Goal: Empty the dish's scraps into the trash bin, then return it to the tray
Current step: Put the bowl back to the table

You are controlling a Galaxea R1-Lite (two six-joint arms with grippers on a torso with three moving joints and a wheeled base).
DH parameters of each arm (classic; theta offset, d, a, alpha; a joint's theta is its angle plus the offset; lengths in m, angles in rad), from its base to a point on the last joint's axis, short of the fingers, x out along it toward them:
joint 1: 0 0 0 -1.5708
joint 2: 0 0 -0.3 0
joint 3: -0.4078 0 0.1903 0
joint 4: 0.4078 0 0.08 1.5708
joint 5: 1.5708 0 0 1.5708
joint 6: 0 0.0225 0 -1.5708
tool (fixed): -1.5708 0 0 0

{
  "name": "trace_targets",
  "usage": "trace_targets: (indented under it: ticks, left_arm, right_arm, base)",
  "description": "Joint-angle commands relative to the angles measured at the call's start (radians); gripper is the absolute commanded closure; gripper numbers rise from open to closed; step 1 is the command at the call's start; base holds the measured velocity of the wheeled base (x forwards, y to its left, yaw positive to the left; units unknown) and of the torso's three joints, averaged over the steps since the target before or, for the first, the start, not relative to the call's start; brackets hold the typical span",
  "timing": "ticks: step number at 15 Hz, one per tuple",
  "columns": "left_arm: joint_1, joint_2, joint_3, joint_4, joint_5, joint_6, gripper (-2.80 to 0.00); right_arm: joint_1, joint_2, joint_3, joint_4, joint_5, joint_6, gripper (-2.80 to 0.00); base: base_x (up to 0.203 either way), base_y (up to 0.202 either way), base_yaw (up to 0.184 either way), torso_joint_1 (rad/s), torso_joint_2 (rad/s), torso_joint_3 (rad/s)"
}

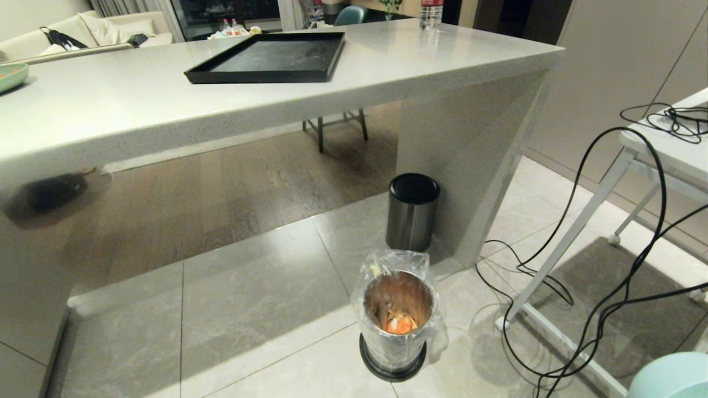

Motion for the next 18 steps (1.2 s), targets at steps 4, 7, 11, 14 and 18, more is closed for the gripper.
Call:
trace_targets:
  ticks: [4, 7, 11, 14, 18]
  left_arm:
    - [-0.001, 0.001, 0.000, -0.001, 0.000, -0.001, 0.00]
    - [-0.001, 0.000, 0.000, -0.001, 0.000, -0.001, 0.00]
    - [-0.001, 0.001, 0.000, -0.001, 0.000, -0.001, 0.00]
    - [-0.001, 0.000, 0.000, -0.001, 0.000, -0.001, 0.00]
    - [-0.001, 0.000, 0.000, -0.001, 0.000, -0.001, 0.00]
  right_arm:
    - [0.000, 0.001, 0.000, -0.001, 0.000, 0.001, 0.00]
    - [0.001, 0.001, 0.000, -0.001, 0.000, 0.001, 0.00]
    - [0.000, 0.001, 0.000, -0.001, -0.002, 0.006, 0.00]
    - [0.000, 0.001, 0.000, -0.001, -0.002, 0.007, 0.00]
    - [0.000, 0.001, 0.000, -0.001, -0.002, 0.007, 0.00]
  base:
    - [0.000, 0.000, 0.000, 0.000, 0.00, 0.000]
    - [0.000, 0.000, 0.000, 0.000, 0.00, 0.000]
    - [0.000, -0.004, 0.013, -0.001, 0.00, 0.000]
    - [0.002, -0.010, 0.156, 0.002, 0.00, 0.002]
    - [-0.001, -0.010, 0.169, 0.002, 0.00, 0.004]
